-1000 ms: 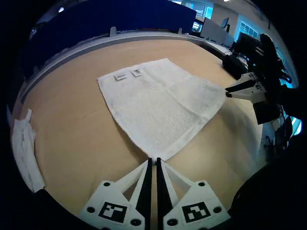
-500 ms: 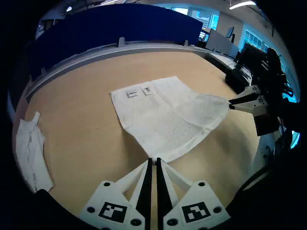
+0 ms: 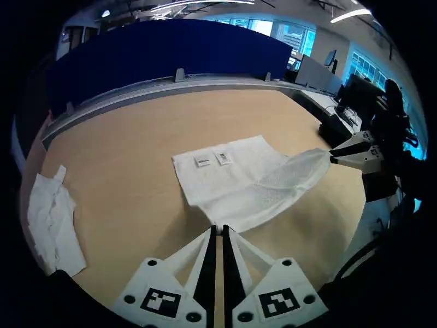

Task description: Fold towel

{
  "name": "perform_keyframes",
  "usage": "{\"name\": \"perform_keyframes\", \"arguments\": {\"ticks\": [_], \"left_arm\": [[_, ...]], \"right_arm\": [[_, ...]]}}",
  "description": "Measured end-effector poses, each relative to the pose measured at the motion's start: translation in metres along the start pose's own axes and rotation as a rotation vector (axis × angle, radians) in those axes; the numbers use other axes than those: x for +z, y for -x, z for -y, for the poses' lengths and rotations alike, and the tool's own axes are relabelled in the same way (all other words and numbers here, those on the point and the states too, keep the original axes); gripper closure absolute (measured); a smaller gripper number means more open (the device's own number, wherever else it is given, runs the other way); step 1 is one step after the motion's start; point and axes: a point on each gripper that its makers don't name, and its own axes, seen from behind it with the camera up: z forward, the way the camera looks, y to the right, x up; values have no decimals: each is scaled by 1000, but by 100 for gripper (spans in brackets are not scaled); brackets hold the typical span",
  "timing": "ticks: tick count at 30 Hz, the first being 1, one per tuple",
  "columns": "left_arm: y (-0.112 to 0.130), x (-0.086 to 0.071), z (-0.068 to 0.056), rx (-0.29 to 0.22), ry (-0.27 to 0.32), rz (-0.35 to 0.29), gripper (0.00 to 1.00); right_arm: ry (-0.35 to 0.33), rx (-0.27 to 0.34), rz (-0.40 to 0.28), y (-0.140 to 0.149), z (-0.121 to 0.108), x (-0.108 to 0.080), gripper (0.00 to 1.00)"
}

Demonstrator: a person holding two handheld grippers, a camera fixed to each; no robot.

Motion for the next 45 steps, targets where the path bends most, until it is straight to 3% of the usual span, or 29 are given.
{"name": "perform_keyframes", "arguments": {"ticks": [11,23,35,45], "left_arm": [[-10,-19,-8,-4,5,-3,92],[-5,-28,-17,-53,18,-2,92],[-13,-8,-10,-104,3,2,93],[-33,28,6,-140,-7,-6,93]], "right_arm": [[-6,12,7,-6,3,-12,83],[-10,6,10,-9,4,-17,83],[7,1,18,-13,-13,0,83],[30,20,27,-20,-44,36,83]]}}
